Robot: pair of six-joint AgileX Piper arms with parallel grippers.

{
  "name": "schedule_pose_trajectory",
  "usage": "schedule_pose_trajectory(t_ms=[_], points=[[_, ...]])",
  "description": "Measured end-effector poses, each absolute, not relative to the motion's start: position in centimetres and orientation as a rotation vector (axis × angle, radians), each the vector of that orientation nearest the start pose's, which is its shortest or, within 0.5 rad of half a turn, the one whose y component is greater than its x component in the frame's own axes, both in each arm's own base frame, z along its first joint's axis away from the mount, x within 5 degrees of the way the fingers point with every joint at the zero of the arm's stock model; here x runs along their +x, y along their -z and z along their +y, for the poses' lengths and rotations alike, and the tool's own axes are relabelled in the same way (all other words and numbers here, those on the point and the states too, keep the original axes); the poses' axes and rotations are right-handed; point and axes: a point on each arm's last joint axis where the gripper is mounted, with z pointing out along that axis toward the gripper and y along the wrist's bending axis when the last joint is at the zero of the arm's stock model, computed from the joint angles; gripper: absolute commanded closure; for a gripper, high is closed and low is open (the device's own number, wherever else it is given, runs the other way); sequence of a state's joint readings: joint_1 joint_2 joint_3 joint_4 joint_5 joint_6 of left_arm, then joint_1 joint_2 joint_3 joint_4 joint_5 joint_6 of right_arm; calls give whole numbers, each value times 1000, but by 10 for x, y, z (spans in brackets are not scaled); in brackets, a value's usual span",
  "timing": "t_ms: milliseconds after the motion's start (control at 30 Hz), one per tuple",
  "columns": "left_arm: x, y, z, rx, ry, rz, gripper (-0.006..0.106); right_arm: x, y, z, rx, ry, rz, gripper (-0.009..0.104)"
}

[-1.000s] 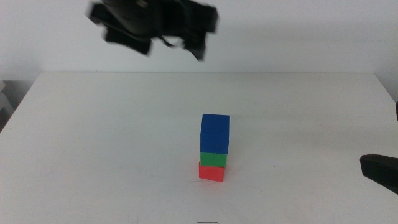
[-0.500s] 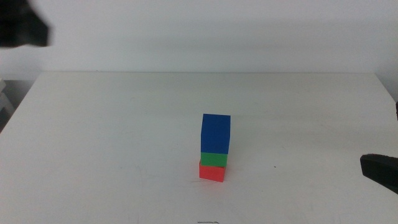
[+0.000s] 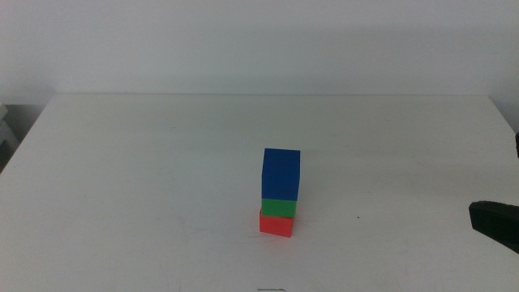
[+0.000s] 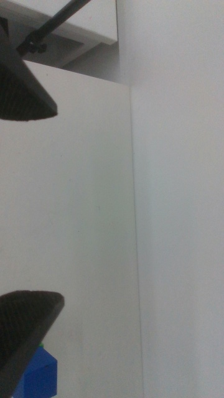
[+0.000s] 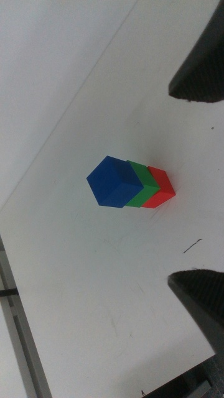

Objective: Stack red cubes first, then green, then blue cubes in a specific spot.

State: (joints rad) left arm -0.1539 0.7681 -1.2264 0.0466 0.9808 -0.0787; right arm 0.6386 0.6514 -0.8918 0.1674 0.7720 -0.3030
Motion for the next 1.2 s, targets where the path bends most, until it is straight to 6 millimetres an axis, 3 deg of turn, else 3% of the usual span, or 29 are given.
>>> schedule_pose_trajectory(t_ms=[267, 400, 567, 733, 833, 967, 1200], points=[[109, -454, -13, 77, 93, 2011, 7, 83, -388, 75, -878, -406, 1829, 22], [105, -441, -13, 79, 97, 1974, 7, 87, -390, 70, -889, -291, 1789, 22], [95, -403, -12, 83, 107, 1878, 7, 100, -399, 56, -811, -66, 1687, 22], [79, -354, -10, 86, 115, 1812, 7, 109, -397, 44, -598, -71, 1690, 22], [67, -327, -8, 87, 117, 1795, 7, 116, -382, 34, -417, -70, 1663, 22], [55, -293, -6, 83, 113, 1779, 7, 117, -347, 18, -230, -26, 1623, 22], [44, -244, 0, -26, 50, 1693, 7, 84, -281, 3, -106, 63, 1518, 22]])
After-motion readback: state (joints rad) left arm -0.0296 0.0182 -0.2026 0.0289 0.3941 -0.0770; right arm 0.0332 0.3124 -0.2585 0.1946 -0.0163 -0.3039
